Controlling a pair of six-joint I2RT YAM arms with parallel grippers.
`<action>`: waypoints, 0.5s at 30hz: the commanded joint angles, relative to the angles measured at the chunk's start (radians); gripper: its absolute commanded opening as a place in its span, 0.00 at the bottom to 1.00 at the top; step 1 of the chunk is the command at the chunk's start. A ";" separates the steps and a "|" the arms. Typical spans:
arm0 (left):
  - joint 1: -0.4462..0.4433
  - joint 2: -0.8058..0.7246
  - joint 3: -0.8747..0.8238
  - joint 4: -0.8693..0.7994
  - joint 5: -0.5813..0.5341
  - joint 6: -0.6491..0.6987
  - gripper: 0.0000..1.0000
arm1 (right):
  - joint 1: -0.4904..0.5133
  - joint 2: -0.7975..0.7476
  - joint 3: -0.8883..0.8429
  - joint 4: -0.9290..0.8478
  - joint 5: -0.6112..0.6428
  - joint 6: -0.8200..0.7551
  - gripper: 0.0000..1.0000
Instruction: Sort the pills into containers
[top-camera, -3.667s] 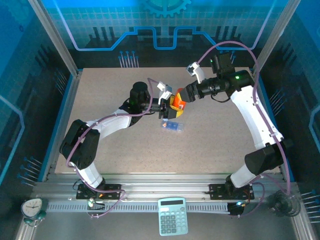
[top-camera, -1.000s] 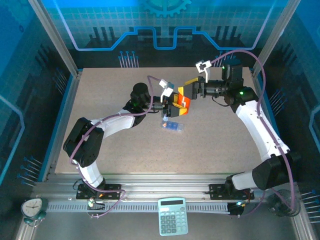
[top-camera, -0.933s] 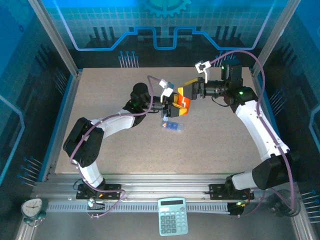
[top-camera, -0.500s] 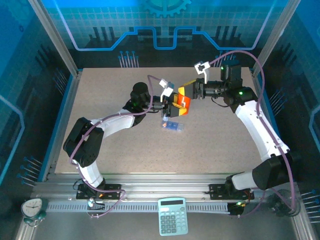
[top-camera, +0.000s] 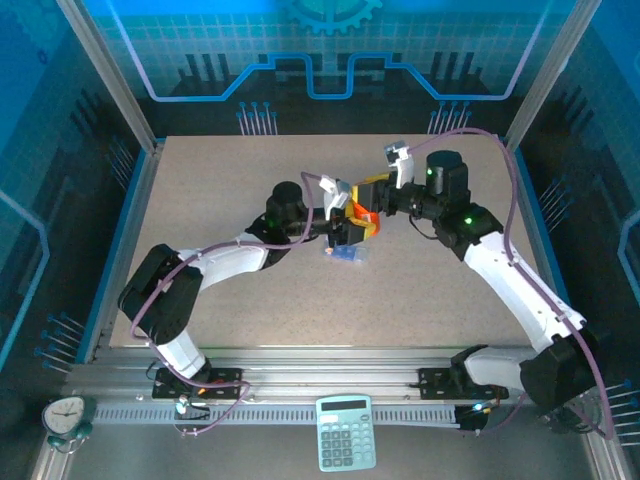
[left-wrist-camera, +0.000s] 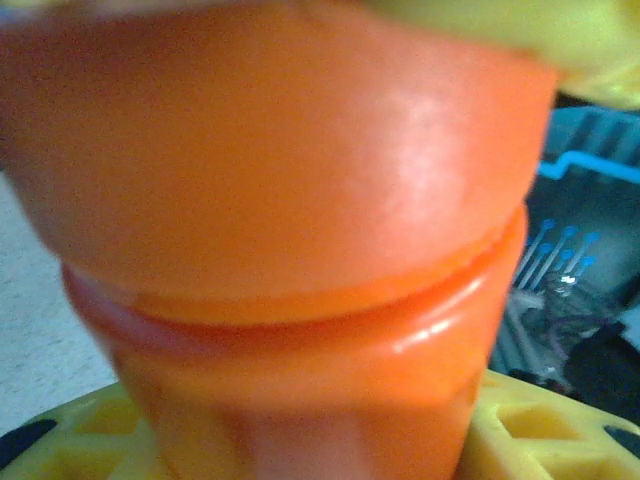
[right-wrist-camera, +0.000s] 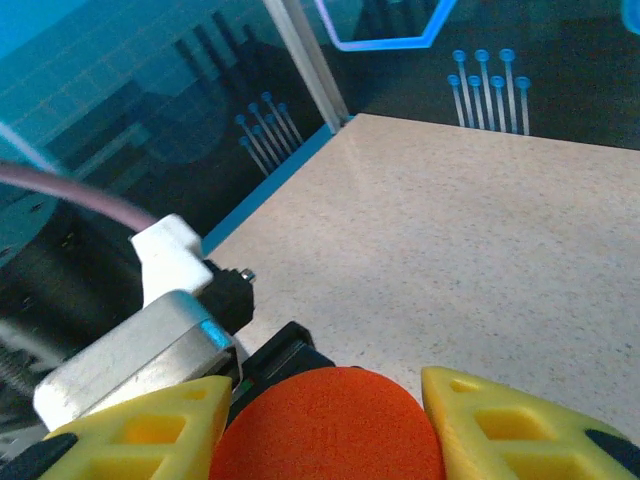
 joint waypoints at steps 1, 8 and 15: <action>-0.033 -0.070 0.022 0.137 -0.152 0.132 0.00 | 0.033 0.009 -0.063 -0.017 0.153 0.115 0.24; -0.031 -0.047 0.038 0.122 -0.114 0.120 0.00 | -0.014 0.008 0.008 -0.071 0.113 0.098 0.29; -0.011 -0.041 0.062 0.053 -0.069 0.140 0.00 | -0.147 -0.041 0.066 -0.071 -0.055 0.135 0.67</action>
